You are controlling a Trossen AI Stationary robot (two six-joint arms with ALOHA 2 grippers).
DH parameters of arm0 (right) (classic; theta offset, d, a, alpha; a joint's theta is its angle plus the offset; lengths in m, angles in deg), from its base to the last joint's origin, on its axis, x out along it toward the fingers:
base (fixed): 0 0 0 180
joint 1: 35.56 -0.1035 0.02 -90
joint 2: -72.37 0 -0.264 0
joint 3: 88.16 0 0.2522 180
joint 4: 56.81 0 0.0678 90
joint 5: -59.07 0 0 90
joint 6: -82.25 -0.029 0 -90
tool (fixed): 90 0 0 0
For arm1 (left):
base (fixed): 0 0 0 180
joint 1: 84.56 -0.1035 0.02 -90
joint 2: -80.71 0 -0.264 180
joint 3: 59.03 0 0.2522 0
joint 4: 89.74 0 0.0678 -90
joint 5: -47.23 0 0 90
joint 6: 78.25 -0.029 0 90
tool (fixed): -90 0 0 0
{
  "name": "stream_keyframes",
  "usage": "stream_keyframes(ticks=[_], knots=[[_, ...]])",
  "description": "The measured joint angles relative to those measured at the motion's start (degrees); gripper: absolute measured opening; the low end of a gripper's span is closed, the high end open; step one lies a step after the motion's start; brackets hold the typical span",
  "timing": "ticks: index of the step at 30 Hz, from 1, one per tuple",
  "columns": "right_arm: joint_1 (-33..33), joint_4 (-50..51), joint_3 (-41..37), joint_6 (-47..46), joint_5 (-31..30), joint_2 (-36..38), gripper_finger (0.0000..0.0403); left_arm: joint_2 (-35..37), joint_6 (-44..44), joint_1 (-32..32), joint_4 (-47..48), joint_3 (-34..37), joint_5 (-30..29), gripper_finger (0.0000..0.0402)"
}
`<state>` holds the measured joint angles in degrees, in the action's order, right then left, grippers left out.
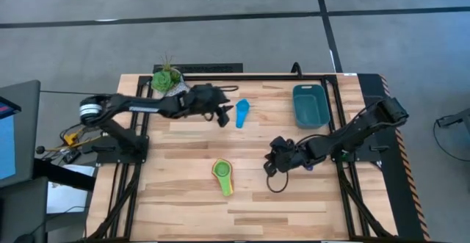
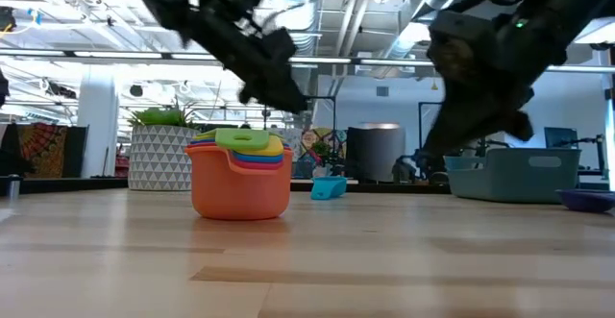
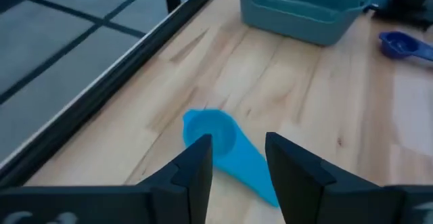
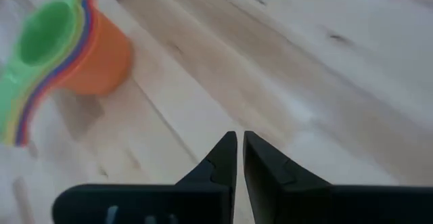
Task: Nest measuring cups in basket
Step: Stack the light blue measuring cup into the green measuring cup
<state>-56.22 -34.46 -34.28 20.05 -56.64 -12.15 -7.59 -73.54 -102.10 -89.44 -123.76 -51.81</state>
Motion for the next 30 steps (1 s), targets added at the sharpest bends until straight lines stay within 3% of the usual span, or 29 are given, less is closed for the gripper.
stream_keyframes(ticks=[7,14,21,30], knots=[[-2.53,-1.61,-0.14,-1.94,-1.96,-0.82,0.0084,-13.04,-4.34,-3.51,4.04,-12.75,4.59,0.0156],[-6.63,0.41,-0.09,-6.83,-4.54,-1.0,0.0123,-23.01,-4.78,-6.75,13.2,-24.57,5.16,0.0193],[-9.43,0.22,-0.09,-8.32,-7.99,-0.98,0.015,-30.42,-4.64,-8.76,17.05,-29.88,5.45,0.0202],[-11.26,1.19,-0.07,-10.09,-9.71,-0.98,0.0156,-32.16,-6.21,-9.35,20.96,-30.22,5.77,0.0188]])
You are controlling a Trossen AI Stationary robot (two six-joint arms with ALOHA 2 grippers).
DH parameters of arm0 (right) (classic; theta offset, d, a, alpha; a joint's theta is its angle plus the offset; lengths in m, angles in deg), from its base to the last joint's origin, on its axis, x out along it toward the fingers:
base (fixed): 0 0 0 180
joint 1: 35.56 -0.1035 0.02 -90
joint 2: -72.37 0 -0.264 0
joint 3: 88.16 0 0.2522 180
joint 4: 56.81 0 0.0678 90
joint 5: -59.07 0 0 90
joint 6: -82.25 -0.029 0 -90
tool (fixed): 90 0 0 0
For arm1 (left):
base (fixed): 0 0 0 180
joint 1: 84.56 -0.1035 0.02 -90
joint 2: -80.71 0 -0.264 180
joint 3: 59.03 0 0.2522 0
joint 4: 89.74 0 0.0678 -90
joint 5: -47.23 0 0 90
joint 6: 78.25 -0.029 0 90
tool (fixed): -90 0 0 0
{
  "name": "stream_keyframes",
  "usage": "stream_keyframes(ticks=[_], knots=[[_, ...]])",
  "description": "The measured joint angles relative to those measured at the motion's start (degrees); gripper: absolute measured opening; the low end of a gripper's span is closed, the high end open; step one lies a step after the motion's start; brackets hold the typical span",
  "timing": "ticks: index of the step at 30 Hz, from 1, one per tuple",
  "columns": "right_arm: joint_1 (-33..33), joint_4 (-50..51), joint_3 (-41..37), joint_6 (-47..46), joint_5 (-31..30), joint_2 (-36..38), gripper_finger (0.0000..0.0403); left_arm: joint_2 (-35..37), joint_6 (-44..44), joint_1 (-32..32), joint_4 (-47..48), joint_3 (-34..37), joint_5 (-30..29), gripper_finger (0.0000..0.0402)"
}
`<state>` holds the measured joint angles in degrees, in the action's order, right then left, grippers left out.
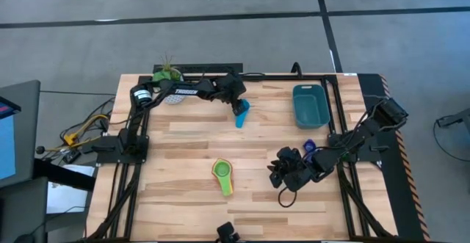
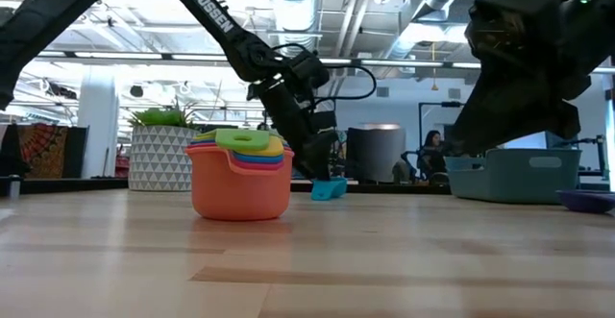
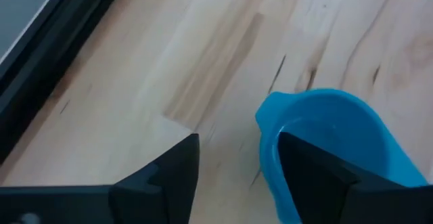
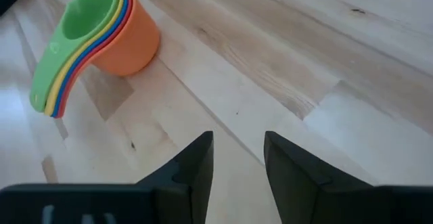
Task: Nest measuring cups in basket
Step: Stack the light blue measuring cup into the green measuring cup
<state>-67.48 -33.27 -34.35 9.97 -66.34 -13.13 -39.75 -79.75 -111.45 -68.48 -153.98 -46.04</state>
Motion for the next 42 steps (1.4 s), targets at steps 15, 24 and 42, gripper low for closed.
stream_keyframes(ticks=[15,24,42], knots=[[-1.31,0.52,0.0,-4.33,-0.6,-0.02,0.0119,2.88,1.51,0.04,4.61,0.0,-6.7,0.0008],[-1.81,0.22,0.0,-6.6,-0.75,-0.02,0.0118,14.47,3.24,6.28,15.65,1.77,-4.67,0.0003],[-2.23,-0.56,0.0,-7.46,-5.3,-0.04,0.0118,37.85,45.7,47.98,4.99,28.75,-32.23,0.0001]])
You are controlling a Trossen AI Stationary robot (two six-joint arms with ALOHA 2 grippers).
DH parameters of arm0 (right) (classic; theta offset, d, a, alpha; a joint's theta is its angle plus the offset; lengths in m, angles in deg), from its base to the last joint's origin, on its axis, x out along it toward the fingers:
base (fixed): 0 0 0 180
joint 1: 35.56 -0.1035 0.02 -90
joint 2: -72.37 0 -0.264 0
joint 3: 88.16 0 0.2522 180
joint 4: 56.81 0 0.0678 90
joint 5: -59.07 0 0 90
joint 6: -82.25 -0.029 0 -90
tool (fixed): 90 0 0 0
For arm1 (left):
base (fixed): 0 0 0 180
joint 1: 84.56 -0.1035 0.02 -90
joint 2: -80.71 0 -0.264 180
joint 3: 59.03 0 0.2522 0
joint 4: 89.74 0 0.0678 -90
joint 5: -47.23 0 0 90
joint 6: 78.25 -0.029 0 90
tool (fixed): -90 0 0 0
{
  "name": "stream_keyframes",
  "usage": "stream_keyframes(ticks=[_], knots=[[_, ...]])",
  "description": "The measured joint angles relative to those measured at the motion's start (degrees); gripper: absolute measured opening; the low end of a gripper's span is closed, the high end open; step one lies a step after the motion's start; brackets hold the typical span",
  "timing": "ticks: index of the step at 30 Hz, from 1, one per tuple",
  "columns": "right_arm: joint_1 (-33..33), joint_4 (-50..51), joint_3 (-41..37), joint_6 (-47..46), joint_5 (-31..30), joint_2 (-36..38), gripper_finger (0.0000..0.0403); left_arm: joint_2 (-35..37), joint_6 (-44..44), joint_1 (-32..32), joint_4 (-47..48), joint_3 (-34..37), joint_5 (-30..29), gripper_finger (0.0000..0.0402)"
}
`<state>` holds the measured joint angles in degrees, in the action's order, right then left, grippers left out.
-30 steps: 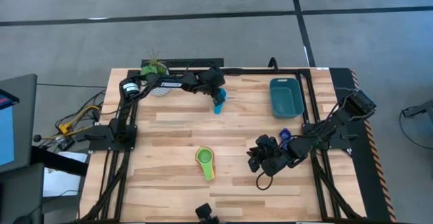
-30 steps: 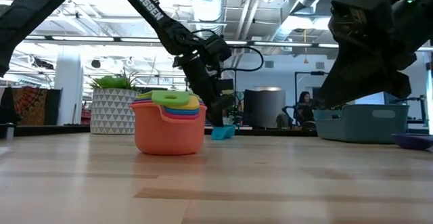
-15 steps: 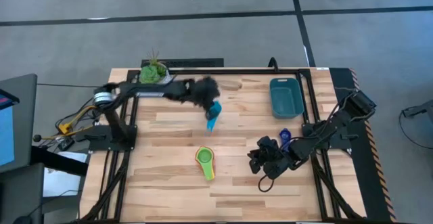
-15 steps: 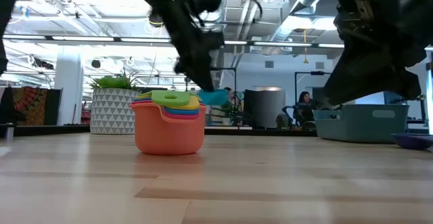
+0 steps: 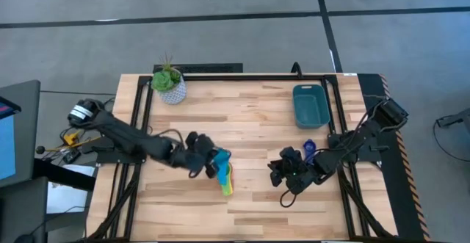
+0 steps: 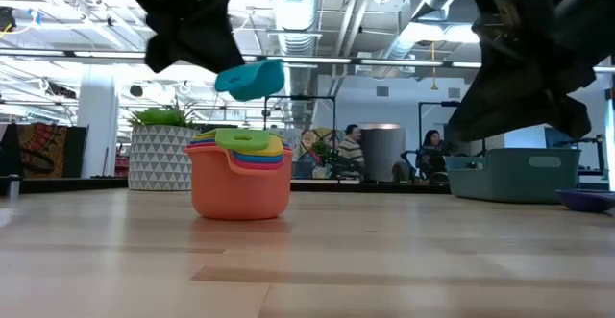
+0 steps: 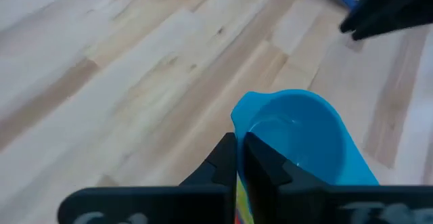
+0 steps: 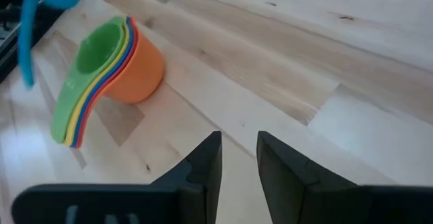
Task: Nest measuring cups in basket
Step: Stack the light blue measuring cup into the green measuring cup, then stack the dark blue measuring cup into the light blue measuring cup
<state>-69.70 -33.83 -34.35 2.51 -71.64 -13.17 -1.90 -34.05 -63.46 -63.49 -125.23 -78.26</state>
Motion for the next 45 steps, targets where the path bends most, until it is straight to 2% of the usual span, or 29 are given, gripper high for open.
stream_keyframes(ticks=[9,20,30,40,43,45], knots=[[0.89,-1.04,-0.02,0.5,0.31,0.0,0.0119,-3.53,8.91,5.11,-0.11,-0.03,-2.67,0.0005],[0.8,-1.55,-0.02,0.62,0.5,0.0,0.0119,-7.39,15.5,5.95,-0.96,-0.1,-2.42,0.001],[0.87,-1.57,-0.02,0.65,2.62,0.0,0.0119,-7.42,17.78,5.93,-1.44,-0.05,-2.62,0.0065],[0.87,-1.55,-0.02,0.7,3.26,0.02,0.0119,-6.38,8.97,5.93,-1.39,-0.27,-1.99,0.0116],[0.86,-0.17,-0.03,0.71,3.34,0.84,0.0119,-5.61,4.44,5.93,-2.57,-0.44,-2.94,0.0121],[0.66,0.4,0.01,0.73,3.5,1.81,0.0119,-5.09,-0.58,5.93,-3.64,-0.42,-5.96,0.0121]])
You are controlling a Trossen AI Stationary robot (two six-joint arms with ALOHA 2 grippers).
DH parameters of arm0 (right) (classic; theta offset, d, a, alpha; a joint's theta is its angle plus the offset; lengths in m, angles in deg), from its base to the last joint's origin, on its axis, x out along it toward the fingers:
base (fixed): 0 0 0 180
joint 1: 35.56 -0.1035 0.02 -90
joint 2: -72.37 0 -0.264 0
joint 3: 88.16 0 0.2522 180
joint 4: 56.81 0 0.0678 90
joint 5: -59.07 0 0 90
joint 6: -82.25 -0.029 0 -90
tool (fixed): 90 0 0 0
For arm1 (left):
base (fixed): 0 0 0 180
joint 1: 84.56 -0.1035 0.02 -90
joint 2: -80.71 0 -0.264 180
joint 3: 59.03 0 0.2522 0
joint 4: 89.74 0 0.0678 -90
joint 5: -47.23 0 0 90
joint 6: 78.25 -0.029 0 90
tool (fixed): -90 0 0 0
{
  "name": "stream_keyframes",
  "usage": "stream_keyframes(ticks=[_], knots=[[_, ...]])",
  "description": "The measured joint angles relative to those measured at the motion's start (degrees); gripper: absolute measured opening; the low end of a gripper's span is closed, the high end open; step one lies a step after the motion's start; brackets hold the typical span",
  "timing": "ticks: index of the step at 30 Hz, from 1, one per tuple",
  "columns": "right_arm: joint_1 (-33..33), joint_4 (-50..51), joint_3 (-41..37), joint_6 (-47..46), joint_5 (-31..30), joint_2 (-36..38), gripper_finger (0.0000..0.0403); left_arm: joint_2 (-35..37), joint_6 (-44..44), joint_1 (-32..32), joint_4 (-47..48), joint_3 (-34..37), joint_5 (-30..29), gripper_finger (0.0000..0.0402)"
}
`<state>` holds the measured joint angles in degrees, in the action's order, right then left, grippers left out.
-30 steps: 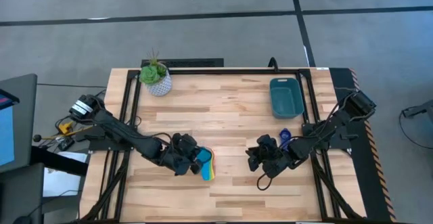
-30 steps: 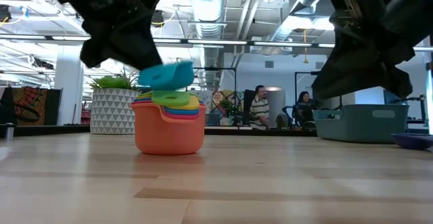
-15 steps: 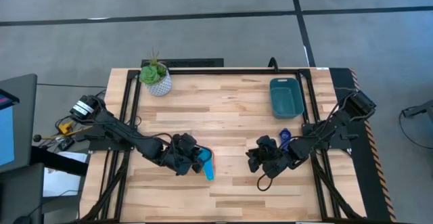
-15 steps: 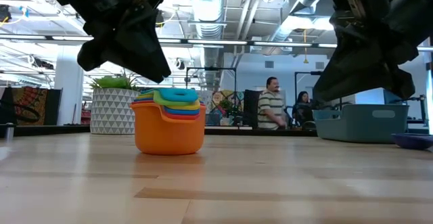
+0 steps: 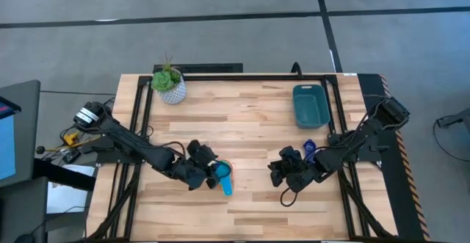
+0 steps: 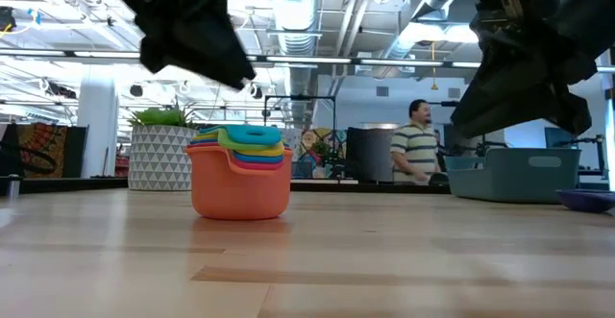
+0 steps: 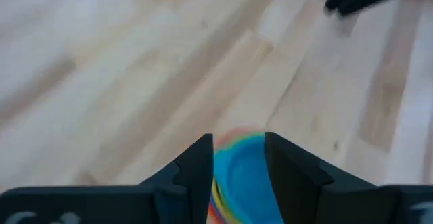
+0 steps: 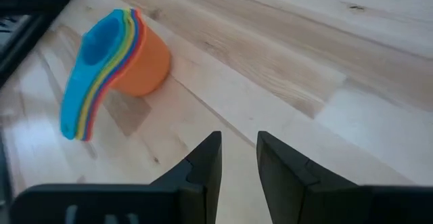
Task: Nest measuring cups in basket
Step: Stack the dark blue measuring cup into the light blue measuring cup
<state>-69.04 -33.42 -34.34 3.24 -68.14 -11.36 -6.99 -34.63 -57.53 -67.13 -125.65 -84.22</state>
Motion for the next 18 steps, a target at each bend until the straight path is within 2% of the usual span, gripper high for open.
stream_keyframes(ticks=[6,9,18], knots=[[-2.71,7.95,0.04,0.17,0.96,7.01,0.0119,0.87,-9.27,1.49,-1.39,0.1,-11.34,0.0111],[-4.76,16.05,0.02,-1.9,3.39,9.73,0.0119,0.88,-12.19,1.13,-3.73,2.08,-11.14,0.0102],[-6.77,43.45,-0.01,-21.6,11.7,14.91,0.0122,0.98,-17.28,-1.27,-14.87,10.37,-3.8,0.007]])
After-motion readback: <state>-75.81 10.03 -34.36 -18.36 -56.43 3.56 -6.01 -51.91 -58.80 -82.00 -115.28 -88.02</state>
